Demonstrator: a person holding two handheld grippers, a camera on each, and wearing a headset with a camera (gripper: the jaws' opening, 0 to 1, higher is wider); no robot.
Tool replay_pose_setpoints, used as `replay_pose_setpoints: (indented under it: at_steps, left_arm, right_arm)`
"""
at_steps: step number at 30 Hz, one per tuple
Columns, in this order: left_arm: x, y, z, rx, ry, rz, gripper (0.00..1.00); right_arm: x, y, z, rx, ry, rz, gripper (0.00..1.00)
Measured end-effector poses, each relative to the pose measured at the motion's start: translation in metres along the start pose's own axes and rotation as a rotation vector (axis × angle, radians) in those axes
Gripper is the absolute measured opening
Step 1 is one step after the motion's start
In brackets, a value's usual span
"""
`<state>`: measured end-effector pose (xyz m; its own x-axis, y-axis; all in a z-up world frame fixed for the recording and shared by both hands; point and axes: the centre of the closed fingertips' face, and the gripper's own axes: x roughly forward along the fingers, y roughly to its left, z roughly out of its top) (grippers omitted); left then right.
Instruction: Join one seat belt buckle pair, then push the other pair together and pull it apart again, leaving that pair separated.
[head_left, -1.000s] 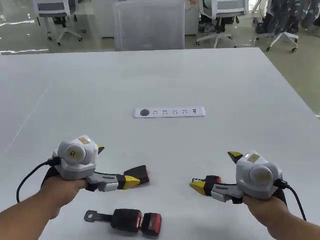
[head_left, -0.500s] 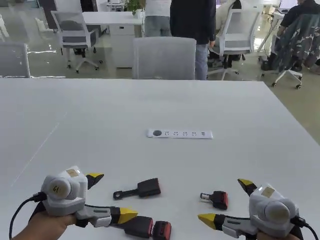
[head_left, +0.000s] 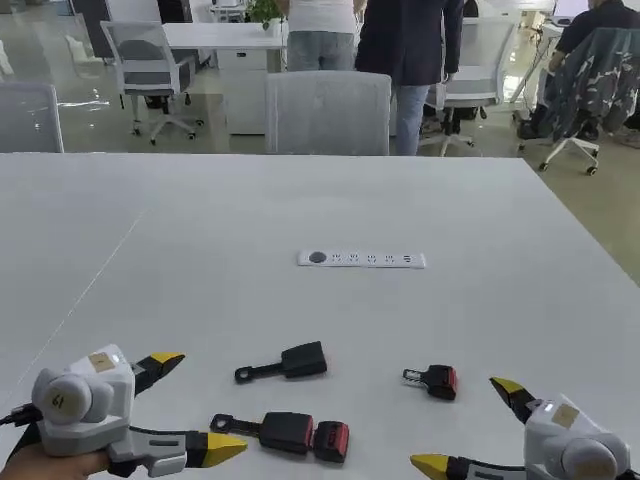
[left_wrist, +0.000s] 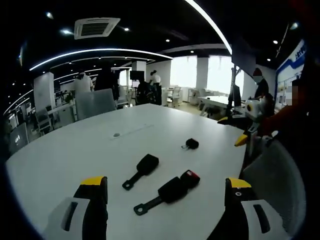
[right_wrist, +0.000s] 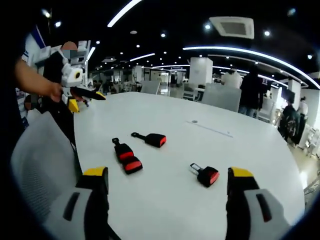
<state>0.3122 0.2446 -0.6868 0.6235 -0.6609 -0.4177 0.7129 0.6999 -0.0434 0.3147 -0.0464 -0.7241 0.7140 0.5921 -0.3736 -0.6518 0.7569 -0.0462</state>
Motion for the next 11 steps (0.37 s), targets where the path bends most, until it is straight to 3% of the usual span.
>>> replay_pose_setpoints:
  at_steps: [5,11]
  left_arm:
    - [-0.008,0.001,-0.002,-0.012,-0.007,0.021,1.00]
    - [-0.013,-0.001,0.004,-0.040,-0.039,0.036,1.00]
  right_arm:
    - [-0.009,0.005,0.002,-0.003,-0.009,-0.004,1.00]
    - [-0.015,0.001,0.001,-0.002,0.002,-0.022,1.00]
